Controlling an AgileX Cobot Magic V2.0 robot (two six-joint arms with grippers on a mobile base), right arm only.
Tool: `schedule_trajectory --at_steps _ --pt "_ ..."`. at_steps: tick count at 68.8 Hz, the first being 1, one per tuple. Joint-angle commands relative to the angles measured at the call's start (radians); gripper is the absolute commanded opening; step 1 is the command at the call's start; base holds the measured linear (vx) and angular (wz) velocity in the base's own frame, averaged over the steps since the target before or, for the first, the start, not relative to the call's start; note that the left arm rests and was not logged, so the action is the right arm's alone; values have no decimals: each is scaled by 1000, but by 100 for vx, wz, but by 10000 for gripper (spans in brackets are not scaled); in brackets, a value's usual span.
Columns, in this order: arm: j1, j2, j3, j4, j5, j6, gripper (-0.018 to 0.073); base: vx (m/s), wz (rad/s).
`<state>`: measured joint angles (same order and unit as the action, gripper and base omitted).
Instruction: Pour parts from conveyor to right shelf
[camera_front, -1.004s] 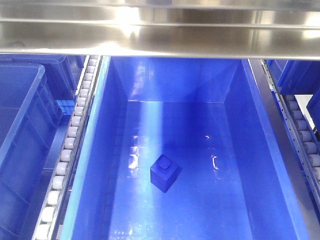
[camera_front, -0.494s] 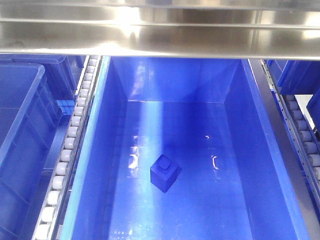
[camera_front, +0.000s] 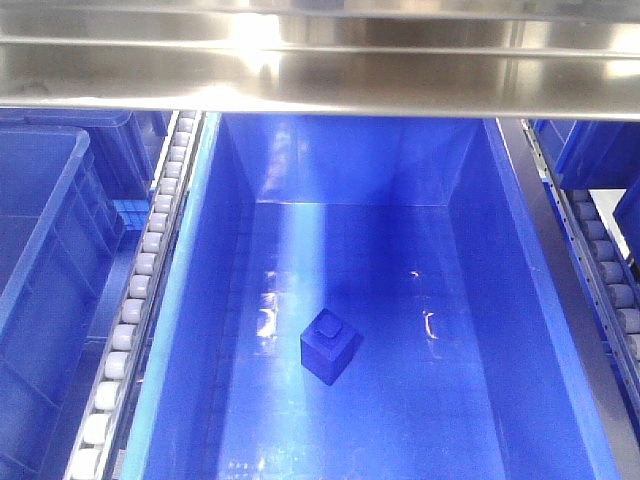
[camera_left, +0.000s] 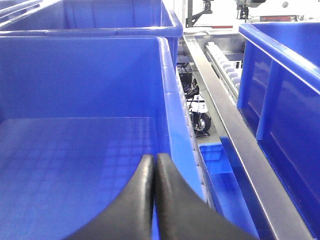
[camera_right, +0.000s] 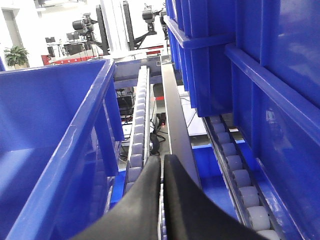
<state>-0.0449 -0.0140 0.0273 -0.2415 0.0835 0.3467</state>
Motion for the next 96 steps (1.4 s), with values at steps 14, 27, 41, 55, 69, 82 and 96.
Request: schedule_trajectory --at_steps 14,27,41,55,69,82,96 --pt "-5 -15 1 -12 -61 1 -10 0 0" --pt "-5 -15 1 -12 -61 1 -10 0 0" --pt "-5 -15 1 -12 -61 1 -10 0 0" --pt "-5 -15 1 -12 -61 1 -10 0 0" --pt "-5 -15 1 -12 -61 1 -10 0 0" --pt "-5 -15 1 -12 -61 1 -10 0 0" --pt "-5 -15 1 -12 -61 1 -10 0 0"
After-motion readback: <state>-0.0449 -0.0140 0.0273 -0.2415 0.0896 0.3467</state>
